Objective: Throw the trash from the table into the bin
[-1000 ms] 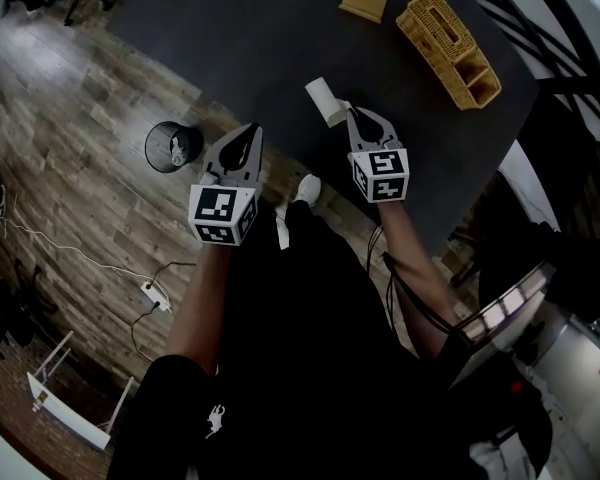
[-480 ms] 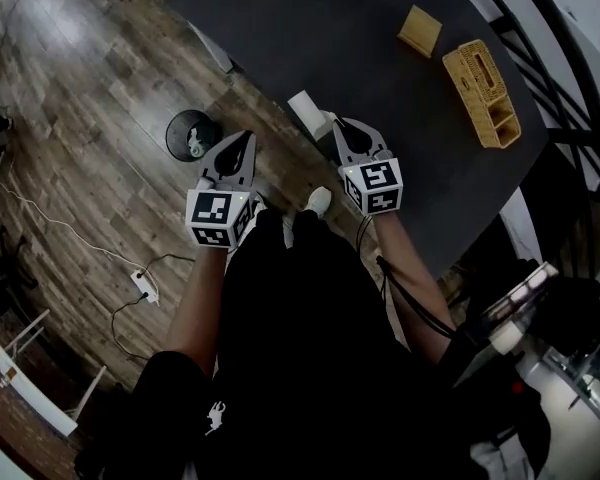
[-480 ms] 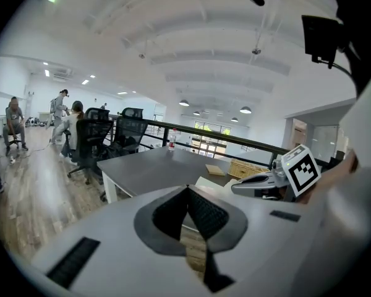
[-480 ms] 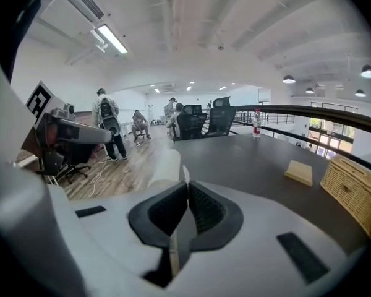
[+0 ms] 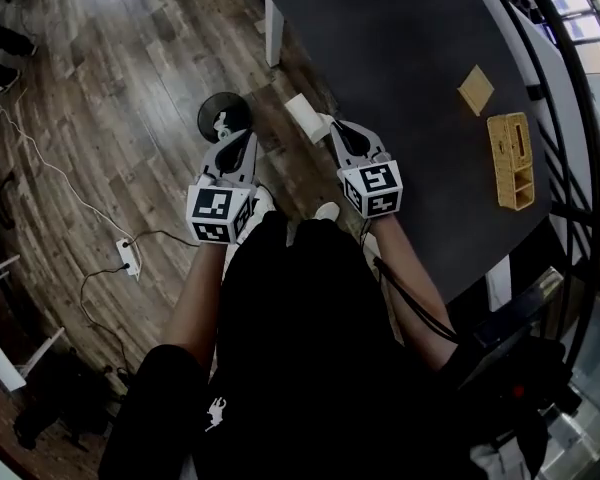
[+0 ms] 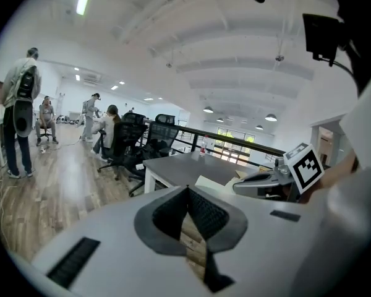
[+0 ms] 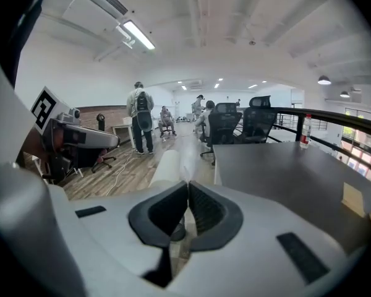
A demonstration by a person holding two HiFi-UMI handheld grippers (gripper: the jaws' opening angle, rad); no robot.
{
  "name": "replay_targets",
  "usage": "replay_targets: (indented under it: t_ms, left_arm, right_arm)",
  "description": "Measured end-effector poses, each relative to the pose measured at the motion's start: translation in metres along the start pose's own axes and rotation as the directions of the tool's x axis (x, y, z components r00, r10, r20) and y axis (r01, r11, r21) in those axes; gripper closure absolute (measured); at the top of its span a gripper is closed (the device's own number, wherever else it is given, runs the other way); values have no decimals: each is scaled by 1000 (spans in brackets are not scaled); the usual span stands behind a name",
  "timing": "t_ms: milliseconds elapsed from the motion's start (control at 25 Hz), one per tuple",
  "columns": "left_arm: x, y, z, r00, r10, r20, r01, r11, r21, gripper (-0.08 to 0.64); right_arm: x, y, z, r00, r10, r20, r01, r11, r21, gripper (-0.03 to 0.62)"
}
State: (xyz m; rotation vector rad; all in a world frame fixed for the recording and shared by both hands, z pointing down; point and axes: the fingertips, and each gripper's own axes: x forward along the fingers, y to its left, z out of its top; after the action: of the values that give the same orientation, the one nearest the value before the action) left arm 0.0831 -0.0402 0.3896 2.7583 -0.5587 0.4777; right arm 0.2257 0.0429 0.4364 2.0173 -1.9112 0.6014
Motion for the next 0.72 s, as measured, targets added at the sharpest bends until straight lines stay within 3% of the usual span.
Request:
replay_targets:
  t_ms: [440,720]
  left_arm:
    - [-67,106,-23,981,194,25,-190,975,-115,552]
    - [-97,153,-46,944,329,12,-319,924,-212,552]
  right_arm:
    - [90,101,24,978,198,-69,-204,974,-95,577]
    - [140,146,26,937,317,-147,-338,928,-155,578]
